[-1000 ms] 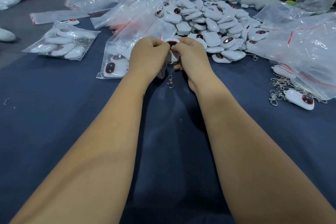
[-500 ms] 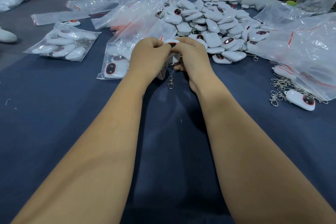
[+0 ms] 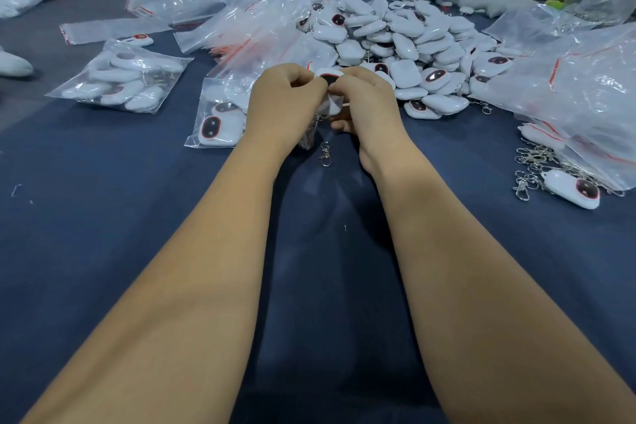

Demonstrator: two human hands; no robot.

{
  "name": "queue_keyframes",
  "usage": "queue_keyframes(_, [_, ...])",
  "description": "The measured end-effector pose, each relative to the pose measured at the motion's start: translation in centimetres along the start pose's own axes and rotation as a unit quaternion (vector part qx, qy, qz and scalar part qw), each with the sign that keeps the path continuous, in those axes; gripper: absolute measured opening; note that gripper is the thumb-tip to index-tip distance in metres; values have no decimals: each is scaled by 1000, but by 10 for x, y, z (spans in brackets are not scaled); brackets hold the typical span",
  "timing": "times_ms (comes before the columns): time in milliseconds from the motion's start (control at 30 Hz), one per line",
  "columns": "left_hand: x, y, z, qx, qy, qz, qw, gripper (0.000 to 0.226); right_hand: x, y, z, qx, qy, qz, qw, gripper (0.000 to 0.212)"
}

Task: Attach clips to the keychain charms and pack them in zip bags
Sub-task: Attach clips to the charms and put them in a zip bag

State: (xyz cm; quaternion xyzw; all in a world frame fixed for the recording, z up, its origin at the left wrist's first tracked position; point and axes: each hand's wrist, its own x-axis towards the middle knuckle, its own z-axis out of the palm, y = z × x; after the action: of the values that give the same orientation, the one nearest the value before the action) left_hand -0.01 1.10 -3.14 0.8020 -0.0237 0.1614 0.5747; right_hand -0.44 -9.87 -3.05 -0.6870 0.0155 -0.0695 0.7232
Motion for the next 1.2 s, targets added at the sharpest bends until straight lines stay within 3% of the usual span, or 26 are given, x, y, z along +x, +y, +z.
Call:
queue_keyframes(133, [3, -3, 1, -35, 2, -22, 999, 20, 3, -1, 0, 117, 32, 20, 992, 13])
queue_keyframes(267, [5, -5, 1, -21, -4, -6, 1000, 32, 5, -3, -3, 286, 20, 31, 957, 15])
queue_keyframes(500, [0, 1, -4, -65, 43, -4, 997, 28, -2, -5, 3, 322, -28, 43, 945, 20])
queue_keyframes(567, [-2, 5, -6, -85, 60, 5, 995, 31, -3, -3, 6, 257, -21, 39, 965, 16])
queue_keyframes(633, [-3, 9, -8, -84, 78, 22, 993, 32, -3, 1, 10, 104, -3, 5, 995, 14])
queue_keyframes(700, [-4, 13, -10, -65, 90, 41, 993, 29, -7, 3, 13, -30, -6, -47, 998, 15])
queue_keyframes(767, [-5, 15, -10, -40, 82, 59, 994, 27, -11, 3, 16, -144, -19, -110, 983, 15])
queue_keyframes(867, [-9, 17, -9, 7, 74, 88, 993, 26, -11, 9, 20, -261, -8, -138, 955, 37])
queue_keyframes(967, [-11, 17, -8, 23, 90, 105, 990, 26, -9, 13, 21, -390, 4, -151, 908, 28])
queue_keyframes(1033, [-11, 17, -6, 26, 93, 95, 991, 25, -7, 13, 20, -328, -24, -139, 934, 15])
queue_keyframes(1100, [-10, 15, -5, 35, 71, 72, 994, 21, -9, 10, 18, -232, -40, -112, 965, 21])
queue_keyframes(1200, [-7, 9, -4, 108, 34, 46, 993, 21, -10, 4, 12, -259, -100, -97, 956, 19])
